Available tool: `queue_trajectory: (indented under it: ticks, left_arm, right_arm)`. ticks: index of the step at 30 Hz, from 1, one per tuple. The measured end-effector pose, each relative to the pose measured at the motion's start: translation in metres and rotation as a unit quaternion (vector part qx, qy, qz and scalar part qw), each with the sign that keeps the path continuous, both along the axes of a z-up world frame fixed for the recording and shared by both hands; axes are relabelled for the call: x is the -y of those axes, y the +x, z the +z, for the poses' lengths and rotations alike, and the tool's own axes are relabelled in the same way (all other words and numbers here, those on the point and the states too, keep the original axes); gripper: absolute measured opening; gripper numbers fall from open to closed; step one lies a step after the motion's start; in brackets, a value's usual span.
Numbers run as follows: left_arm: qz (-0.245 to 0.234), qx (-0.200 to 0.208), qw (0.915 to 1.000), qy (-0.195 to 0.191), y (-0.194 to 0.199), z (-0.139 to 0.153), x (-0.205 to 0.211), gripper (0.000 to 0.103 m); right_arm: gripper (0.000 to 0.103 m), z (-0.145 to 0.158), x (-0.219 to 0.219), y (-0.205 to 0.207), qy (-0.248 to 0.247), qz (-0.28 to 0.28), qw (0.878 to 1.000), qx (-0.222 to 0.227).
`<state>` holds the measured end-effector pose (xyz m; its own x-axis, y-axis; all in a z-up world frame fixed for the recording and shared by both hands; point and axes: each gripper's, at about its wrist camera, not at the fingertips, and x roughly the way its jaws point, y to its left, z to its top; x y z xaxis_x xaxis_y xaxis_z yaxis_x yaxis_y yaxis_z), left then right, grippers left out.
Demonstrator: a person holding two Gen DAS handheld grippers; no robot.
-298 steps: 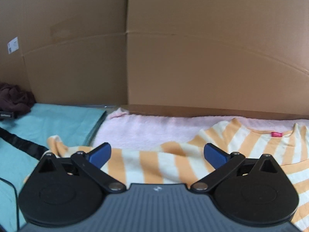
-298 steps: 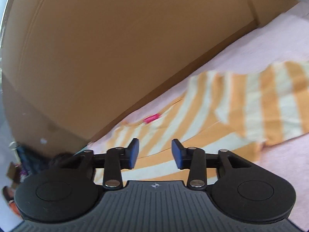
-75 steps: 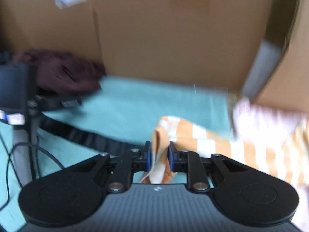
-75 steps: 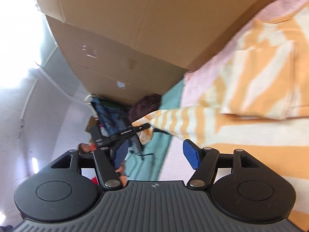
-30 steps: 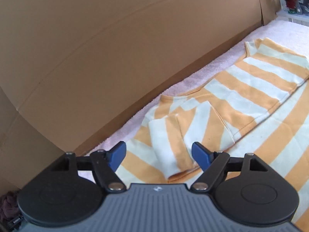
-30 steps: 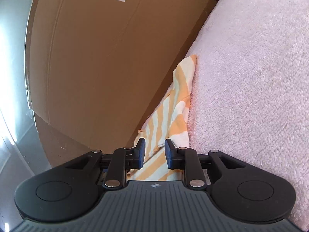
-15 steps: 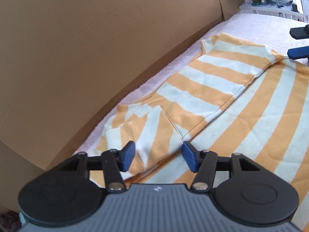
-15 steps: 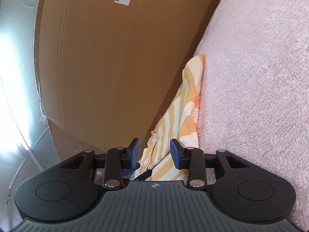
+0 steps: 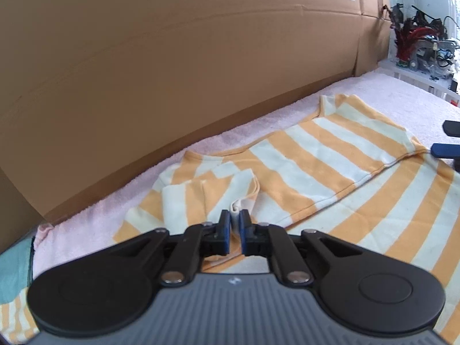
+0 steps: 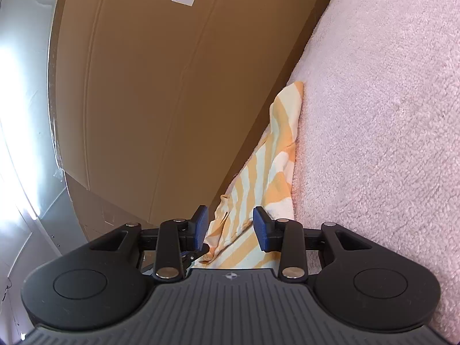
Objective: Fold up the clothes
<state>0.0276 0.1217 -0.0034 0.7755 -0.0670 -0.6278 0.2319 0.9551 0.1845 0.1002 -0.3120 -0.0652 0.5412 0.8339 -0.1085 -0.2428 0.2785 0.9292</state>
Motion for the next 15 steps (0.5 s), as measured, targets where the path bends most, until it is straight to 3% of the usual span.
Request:
queue_trajectory:
  ticks: [3,5,7,8,12,14,15]
  left_arm:
    - [0.013,0.003,0.9999,0.005,0.002,-0.004,0.003,0.007]
    - [0.013,0.003,0.9999,0.010,0.001,-0.006,0.008,0.017]
    - [0.012,0.004,0.9998,0.016,0.000,-0.008,0.013,0.045]
    - [0.012,0.004,0.9997,0.019,0.000,-0.009,0.015,0.046]
    - [0.010,0.005,0.9995,0.030,-0.002,-0.013,0.024,0.045]
    - [0.012,-0.001,0.9998,0.013,0.000,-0.012,0.023,0.025]
    - [0.018,0.001,0.9998,0.005,0.001,-0.010,0.020,0.009]
  right_arm:
    - [0.037,0.000,0.000,0.000,0.001,0.000,1.000,0.000]
    - [0.037,0.000,0.000,0.000,0.001,0.000,1.000,0.000]
    - [0.037,0.000,0.000,0.000,0.001,0.000,1.000,0.000]
    - [0.037,0.000,-0.001,0.000,0.001,0.000,1.000,0.000]
    - [0.037,0.000,0.000,0.000,0.002,0.000,1.000,0.000]
    - [0.037,0.000,0.000,0.000,0.001,0.000,1.000,0.000]
    - [0.036,0.000,0.000,-0.001,0.001,0.000,1.000,0.000]
